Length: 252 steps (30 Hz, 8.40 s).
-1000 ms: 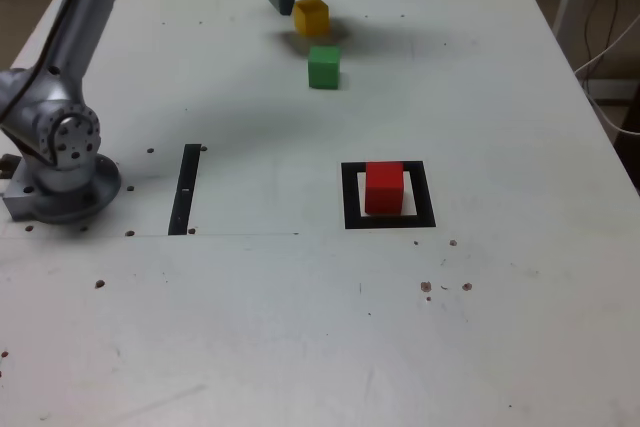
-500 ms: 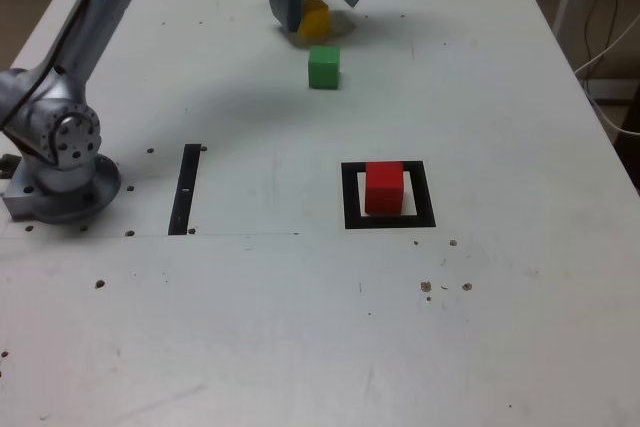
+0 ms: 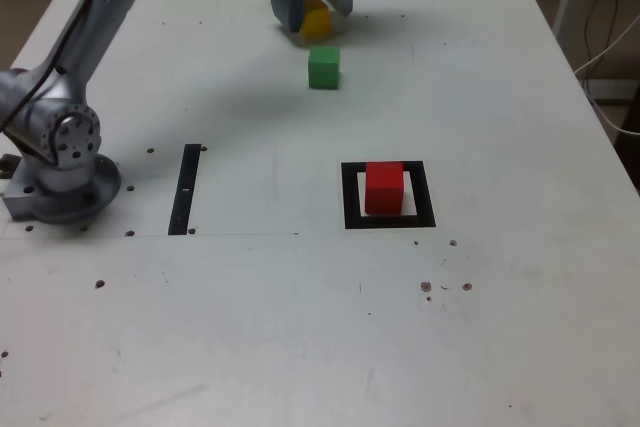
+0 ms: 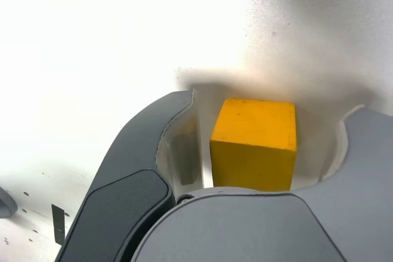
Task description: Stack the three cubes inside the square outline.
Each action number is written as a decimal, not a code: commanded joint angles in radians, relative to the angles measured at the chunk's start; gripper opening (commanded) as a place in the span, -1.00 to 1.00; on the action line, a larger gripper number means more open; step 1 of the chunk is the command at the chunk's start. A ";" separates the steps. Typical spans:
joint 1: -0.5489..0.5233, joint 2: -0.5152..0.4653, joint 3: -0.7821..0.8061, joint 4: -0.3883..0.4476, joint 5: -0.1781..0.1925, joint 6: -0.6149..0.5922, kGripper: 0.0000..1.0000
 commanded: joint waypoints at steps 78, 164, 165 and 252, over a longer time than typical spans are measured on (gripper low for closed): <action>-0.733 -0.451 0.455 -0.048 -0.076 -0.238 -0.44; -0.778 -0.532 0.713 -0.212 -0.064 -0.309 0.99; -0.761 -0.537 0.722 -0.212 -0.057 -0.299 0.99; -0.345 -0.276 0.501 -0.216 0.041 0.220 -0.47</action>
